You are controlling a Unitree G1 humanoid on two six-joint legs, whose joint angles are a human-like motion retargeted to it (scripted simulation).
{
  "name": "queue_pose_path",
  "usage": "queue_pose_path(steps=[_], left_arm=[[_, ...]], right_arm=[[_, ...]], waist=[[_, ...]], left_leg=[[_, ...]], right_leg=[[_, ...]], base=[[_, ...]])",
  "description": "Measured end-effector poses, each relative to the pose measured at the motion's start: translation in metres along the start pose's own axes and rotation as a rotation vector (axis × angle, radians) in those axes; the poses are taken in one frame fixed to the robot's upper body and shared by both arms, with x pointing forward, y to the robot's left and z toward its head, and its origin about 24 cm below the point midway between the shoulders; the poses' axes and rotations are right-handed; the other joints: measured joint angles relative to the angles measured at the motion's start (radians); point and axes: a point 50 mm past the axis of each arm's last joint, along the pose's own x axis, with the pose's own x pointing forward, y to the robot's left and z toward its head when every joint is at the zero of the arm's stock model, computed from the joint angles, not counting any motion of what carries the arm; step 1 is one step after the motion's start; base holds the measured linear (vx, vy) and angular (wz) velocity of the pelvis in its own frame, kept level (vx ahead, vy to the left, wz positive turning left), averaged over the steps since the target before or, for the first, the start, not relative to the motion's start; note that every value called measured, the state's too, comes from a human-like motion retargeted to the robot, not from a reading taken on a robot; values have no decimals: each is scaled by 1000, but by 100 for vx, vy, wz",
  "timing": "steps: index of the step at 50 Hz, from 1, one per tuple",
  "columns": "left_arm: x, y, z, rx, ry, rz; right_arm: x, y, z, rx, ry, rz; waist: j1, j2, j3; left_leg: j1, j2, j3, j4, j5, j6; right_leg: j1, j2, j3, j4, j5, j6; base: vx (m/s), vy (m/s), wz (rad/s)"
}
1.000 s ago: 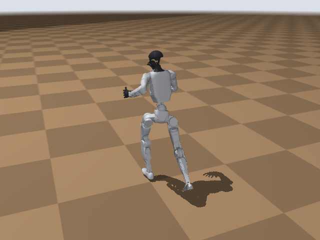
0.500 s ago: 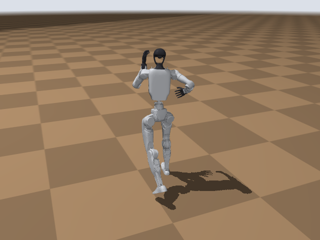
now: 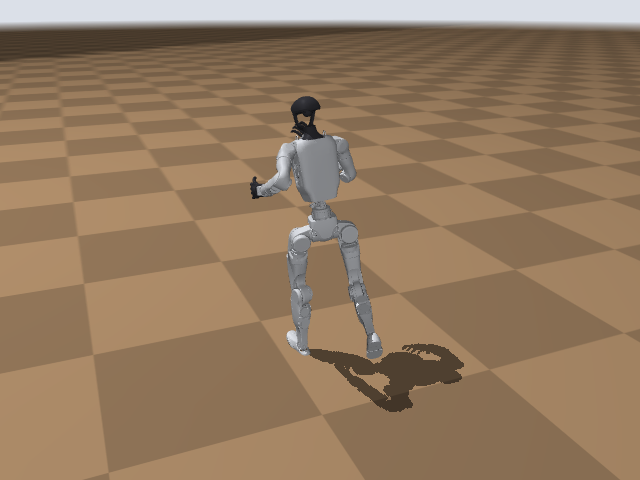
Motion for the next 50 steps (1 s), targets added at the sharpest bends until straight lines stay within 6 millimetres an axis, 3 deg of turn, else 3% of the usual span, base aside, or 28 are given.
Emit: queue_pose_path(steps=[2,4,5,7,8,10,13,16,17,19,21,23,25,27,28,30,32,34,36,39,40,41,43,45,46,47,48,50], left_arm=[[33,-16,-1,-53,-92,-20],[81,-36,16,-87,-254,-30],[108,-48,35,-90,-361,-40],[146,-76,99,-120,-639,-97],[153,-88,134,-146,-781,-134],[153,-105,198,-176,-1047,-170],[132,-114,255,-187,-1324,-173],[107,-122,282,-293,-1487,-265],[99,-123,287,-328,-1527,-294],[87,-121,291,-387,-1577,-327],[83,-121,285,-390,-1563,-351],[88,-124,268,-412,-1472,-429],[102,-120,245,-301,-1369,-383],[121,-101,202,-327,-1142,-253],[129,-92,172,-338,-1000,-176],[128,-68,106,-376,-710,-34],[102,-46,62,-330,-513,30],[74,-29,44,-219,-380,19],[53,-19,34,-132,-263,-39],[26,-5,22,-60,-115,-88],[17,1,20,-48,-78,-89],[11,6,20,-53,-62,-61],[3,15,26,-69,-65,2],[1,15,33,-60,-108,26],[5,12,36,-48,-141,22],[11,8,38,-39,-178,19],[21,3,40,-37,-220,13],[55,-9,42,-54,-313,0]], right_arm=[[-20,-3,-21,-8,170,-25],[-50,-14,-47,-65,392,-72],[-70,-21,-58,-108,514,-92],[-107,-35,-57,-145,694,-118],[-121,-39,-48,-129,750,-136],[-139,-49,-22,-96,834,-167],[-158,-61,7,-118,978,-177],[-177,-67,27,-135,1099,-217],[-182,-67,31,-140,1130,-230],[-190,-67,34,-167,1176,-243],[-195,-67,31,-193,1200,-254],[-196,-67,23,-201,1199,-265],[-193,-70,8,-201,1161,-276],[-180,-76,-16,-221,1073,-288],[-167,-77,-32,-231,1004,-284],[-117,-73,-61,-239,786,-247],[-57,-63,-61,-202,507,-211],[-13,-54,-45,-180,259,-207],[14,-47,-25,-179,68,-223],[27,-35,-4,-212,-77,-195],[28,-32,0,-230,-94,-169],[26,-29,2,-246,-94,-142],[20,-24,7,-255,-91,-111],[7,-23,11,-224,-58,-111],[-1,-24,8,-202,-13,-119],[-9,-25,5,-183,39,-128],[-18,-26,-2,-167,106,-139],[-42,-31,-27,-154,288,-184]], waist=[[-67,-10,2],[-164,-60,8],[-218,-81,9],[-341,-55,1],[-415,-30,-6],[-585,40,-30],[-791,139,-82],[-885,202,-128],[-904,198,-135],[-928,115,-115],[-904,-18,-79],[-832,-103,-67],[-755,-115,-54],[-676,-64,-29],[-633,-49,-12],[-550,-53,9],[-440,-91,-9],[-299,-152,-55],[-159,-234,-104],[2,-325,-139],[40,-336,-141],[63,-308,-137],[90,-194,-107],[66,-64,-90],[41,-26,-89],[16,0,-86],[-13,1,-80],[-78,-73,-54]], left_leg=[[-34,-9,-54,84,27,79],[-137,-46,-109,309,-81,199],[-204,-59,-136,446,-163,250],[-256,-50,-192,586,-268,248],[-237,-50,-220,589,-286,229],[-158,-57,-285,500,-252,178],[0,-24,-350,272,-13,77],[145,17,-340,90,300,2],[197,9,-329,61,361,2],[323,-67,-318,106,355,61],[406,-161,-304,327,251,138],[327,-200,-248,753,106,197],[150,-161,-187,1249,-30,257],[-45,-77,-172,1651,-98,228],[-131,-77,-182,1794,-138,235],[-299,-106,-185,1975,-185,231],[-451,-125,-163,1998,-187,229],[-571,-125,-123,1894,-178,257],[-632,-123,-57,1672,-165,327],[-525,-122,85,1121,-110,343],[-446,-132,134,888,-80,326],[-332,-138,170,617,-38,270],[-96,-113,228,144,33,110],[29,-37,250,-61,44,-33],[45,-9,233,-73,59,-48],[54,8,209,-74,76,-43],[48,3,171,-50,98,1],[-14,-77,79,83,46,185]], right_leg=[[-209,-30,10,486,-138,-60],[-444,6,55,860,-226,-39],[-569,52,71,1006,-257,-6],[-785,133,29,1113,-280,51],[-860,133,0,1106,-287,60],[-955,57,-62,993,-298,37],[-966,-66,-168,597,-265,-32],[-845,-49,-239,-30,-164,-11],[-769,-35,-235,-280,-117,21],[-558,-50,-165,-755,-36,118],[-389,-111,-78,-1002,-23,206],[-327,-160,-42,-1053,-9,232],[-312,-172,-54,-1024,53,193],[-349,-116,-34,-877,-20,73],[-375,-91,-14,-771,-95,38],[-405,-63,29,-598,-225,-2],[-355,-58,63,-595,-253,-12],[-271,-68,95,-699,-191,-2],[-197,-107,120,-820,-44,38],[-75,-166,133,-953,238,120],[-27,-177,127,-984,315,144],[27,-154,112,-982,339,145],[147,-66,69,-909,320,120],[196,16,-19,-686,222,67],[163,19,-67,-506,156,33],[118,11,-106,-319,90,0],[50,-17,-124,-120,20,-32],[-129,-104,-89,247,-105,-55]], base=[[112,26,9],[101,18,71],[103,13,116],[114,13,149],[127,13,185],[138,10,209],[145,-11,156],[150,-32,81],[154,-38,87],[156,-43,84],[151,-47,-10],[133,-40,-92],[116,-28,-88],[112,-16,-107],[111,-15,-131],[115,-15,-132],[125,-12,-111],[131,-6,-88],[132,2,-62],[139,14,-70],[143,24,-80],[143,28,-81],[143,35,-56],[137,39,30],[127,35,79],[117,30,95],[109,25,108],[97,18,141]])
